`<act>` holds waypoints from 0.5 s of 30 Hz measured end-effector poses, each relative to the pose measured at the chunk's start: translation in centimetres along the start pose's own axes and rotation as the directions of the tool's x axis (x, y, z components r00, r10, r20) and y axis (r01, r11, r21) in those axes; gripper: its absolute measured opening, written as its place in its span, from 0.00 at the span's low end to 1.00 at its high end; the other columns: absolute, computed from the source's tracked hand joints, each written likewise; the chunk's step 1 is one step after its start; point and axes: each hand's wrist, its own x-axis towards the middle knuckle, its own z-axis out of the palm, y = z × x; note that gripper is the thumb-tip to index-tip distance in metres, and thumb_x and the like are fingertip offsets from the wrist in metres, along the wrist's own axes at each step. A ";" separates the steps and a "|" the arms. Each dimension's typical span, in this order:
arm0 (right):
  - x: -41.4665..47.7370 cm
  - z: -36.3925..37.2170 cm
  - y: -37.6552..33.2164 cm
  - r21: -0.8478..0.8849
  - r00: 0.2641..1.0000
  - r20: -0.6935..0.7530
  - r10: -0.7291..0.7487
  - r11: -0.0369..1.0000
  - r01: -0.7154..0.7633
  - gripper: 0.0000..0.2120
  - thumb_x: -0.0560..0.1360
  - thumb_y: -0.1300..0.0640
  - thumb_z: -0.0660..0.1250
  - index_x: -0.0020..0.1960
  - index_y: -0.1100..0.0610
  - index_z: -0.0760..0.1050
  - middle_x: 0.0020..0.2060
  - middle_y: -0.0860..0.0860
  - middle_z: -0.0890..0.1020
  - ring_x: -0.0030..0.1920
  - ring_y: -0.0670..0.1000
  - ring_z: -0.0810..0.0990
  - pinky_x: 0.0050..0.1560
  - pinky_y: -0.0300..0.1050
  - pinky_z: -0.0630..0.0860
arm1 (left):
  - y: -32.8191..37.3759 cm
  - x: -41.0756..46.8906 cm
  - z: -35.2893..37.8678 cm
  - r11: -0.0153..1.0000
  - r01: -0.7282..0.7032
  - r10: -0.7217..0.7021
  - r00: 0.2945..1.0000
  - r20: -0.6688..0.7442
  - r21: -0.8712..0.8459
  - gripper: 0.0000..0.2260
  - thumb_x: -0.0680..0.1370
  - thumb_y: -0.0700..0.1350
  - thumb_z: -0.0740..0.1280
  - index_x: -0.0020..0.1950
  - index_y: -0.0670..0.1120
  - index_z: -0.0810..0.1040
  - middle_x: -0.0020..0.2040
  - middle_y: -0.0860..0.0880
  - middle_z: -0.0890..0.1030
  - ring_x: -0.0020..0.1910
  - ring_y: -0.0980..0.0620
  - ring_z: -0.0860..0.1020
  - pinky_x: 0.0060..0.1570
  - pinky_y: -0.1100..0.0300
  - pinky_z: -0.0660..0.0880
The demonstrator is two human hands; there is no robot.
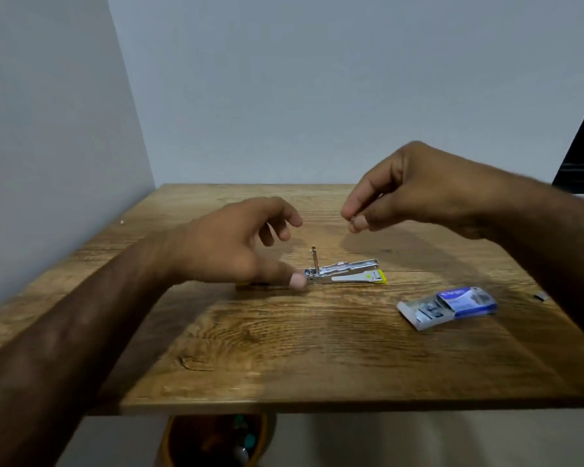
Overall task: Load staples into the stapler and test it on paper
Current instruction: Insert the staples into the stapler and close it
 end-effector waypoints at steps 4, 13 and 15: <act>2.6 0.2 0.0 -0.042 0.993 0.110 -0.048 0.998 0.053 0.09 0.67 0.69 0.79 0.45 0.60 0.88 0.40 0.58 0.89 0.42 0.49 0.87 0.45 0.38 0.83 | -0.1 2.6 1.7 0.998 -0.059 0.058 0.990 0.126 0.006 0.24 0.67 0.59 0.79 0.60 0.55 0.81 0.49 0.56 0.82 0.45 0.59 0.80 0.43 0.64 0.76; 4.5 0.8 3.3 0.078 0.943 0.310 -0.121 0.992 0.102 0.13 0.61 0.60 0.79 0.45 0.59 0.88 0.38 0.57 0.89 0.40 0.49 0.89 0.46 0.39 0.84 | -1.5 4.0 4.2 0.986 -0.166 0.166 0.984 -0.059 0.009 0.12 0.68 0.60 0.74 0.43 0.54 0.84 0.35 0.63 0.82 0.30 0.62 0.78 0.29 0.67 0.72; 4.3 0.8 3.6 0.054 0.934 0.336 -0.125 0.992 0.113 0.13 0.60 0.58 0.80 0.45 0.57 0.88 0.37 0.56 0.89 0.40 0.53 0.89 0.46 0.41 0.85 | -1.8 4.2 4.1 0.992 -0.124 0.123 0.991 -0.062 -0.015 0.12 0.67 0.61 0.74 0.42 0.54 0.85 0.33 0.63 0.81 0.29 0.63 0.78 0.29 0.67 0.71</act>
